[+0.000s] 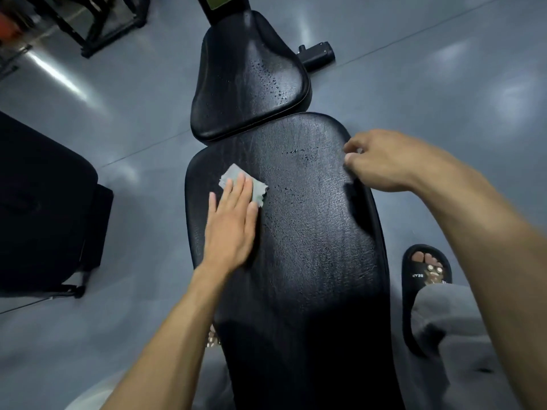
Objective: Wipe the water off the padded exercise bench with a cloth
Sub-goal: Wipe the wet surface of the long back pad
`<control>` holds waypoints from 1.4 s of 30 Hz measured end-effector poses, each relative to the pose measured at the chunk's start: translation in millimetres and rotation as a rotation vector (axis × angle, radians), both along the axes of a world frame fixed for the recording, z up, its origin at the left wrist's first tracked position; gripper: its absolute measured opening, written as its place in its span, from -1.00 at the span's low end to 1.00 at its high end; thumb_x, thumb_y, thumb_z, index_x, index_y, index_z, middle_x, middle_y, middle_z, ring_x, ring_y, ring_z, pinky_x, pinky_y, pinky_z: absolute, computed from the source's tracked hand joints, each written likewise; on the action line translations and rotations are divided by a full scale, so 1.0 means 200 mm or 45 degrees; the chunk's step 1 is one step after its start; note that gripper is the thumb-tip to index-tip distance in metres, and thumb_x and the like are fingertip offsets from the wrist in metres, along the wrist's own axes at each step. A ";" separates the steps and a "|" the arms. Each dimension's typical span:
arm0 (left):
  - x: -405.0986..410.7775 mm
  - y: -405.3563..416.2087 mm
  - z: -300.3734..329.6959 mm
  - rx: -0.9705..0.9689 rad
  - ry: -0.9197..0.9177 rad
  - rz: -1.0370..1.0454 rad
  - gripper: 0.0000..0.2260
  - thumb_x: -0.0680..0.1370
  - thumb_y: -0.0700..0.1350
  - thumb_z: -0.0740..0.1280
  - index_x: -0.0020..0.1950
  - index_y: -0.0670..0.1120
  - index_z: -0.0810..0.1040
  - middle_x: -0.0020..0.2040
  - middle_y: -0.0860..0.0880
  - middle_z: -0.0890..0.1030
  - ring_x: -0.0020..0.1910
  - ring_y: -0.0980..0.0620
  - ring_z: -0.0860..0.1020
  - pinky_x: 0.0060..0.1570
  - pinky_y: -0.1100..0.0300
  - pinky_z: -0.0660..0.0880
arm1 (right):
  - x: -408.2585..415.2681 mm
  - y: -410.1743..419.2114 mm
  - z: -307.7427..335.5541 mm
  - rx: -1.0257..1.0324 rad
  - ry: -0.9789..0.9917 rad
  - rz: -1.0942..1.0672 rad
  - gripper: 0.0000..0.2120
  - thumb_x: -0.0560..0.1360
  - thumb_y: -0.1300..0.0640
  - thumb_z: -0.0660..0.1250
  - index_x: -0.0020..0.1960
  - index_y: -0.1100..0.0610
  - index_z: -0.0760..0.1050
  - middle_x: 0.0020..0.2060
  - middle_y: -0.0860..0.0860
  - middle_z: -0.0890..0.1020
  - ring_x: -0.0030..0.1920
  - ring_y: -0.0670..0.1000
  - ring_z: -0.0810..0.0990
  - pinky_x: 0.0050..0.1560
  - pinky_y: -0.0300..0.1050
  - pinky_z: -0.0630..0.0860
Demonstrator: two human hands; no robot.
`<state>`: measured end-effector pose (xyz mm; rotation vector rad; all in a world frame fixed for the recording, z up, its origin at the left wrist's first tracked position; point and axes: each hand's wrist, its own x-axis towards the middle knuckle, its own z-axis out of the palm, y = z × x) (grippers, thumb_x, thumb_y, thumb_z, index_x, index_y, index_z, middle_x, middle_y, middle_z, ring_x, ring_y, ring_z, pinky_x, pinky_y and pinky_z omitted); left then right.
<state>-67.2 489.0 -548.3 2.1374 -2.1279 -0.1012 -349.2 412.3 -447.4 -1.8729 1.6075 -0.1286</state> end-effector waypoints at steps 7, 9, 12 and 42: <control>-0.36 0.31 -0.07 0.089 -0.299 -0.936 -0.47 0.73 0.13 0.02 0.67 -0.03 0.12 0.67 0.00 0.14 0.66 -0.05 0.06 0.61 -0.14 -0.05 | -0.02 0.00 0.00 0.005 -0.021 -0.023 -0.67 0.63 0.13 0.20 0.35 0.07 0.54 0.34 0.13 0.57 0.33 0.19 0.51 0.31 -0.01 0.45; -0.21 0.15 -0.04 0.044 -0.337 -0.897 -0.49 0.73 0.12 -0.02 0.66 0.00 0.14 0.65 0.01 0.19 0.64 -0.02 0.12 0.60 -0.16 -0.02 | -0.04 0.00 0.01 0.009 -0.028 -0.030 -0.67 0.63 0.13 0.20 0.35 0.07 0.53 0.34 0.13 0.57 0.33 0.19 0.51 0.29 -0.02 0.45; 0.00 -0.14 0.04 -0.034 -0.202 -0.388 -0.50 0.73 0.10 -0.03 0.65 -0.03 0.20 0.64 0.00 0.21 0.64 -0.01 0.14 0.58 -0.26 0.02 | -0.05 0.00 0.01 0.022 -0.028 -0.037 -0.66 0.62 0.14 0.19 0.37 0.08 0.52 0.34 0.12 0.56 0.32 0.20 0.51 0.29 -0.01 0.46; -0.27 -0.39 0.09 -0.061 -0.232 -0.917 -0.52 0.72 0.09 0.05 0.61 -0.06 0.31 0.59 -0.06 0.35 0.60 -0.05 0.26 0.59 -0.15 0.01 | -0.14 -0.01 0.01 0.020 -0.033 -0.076 -0.66 0.62 0.14 0.19 0.35 0.10 0.54 0.34 0.16 0.57 0.32 0.20 0.53 0.25 -0.03 0.46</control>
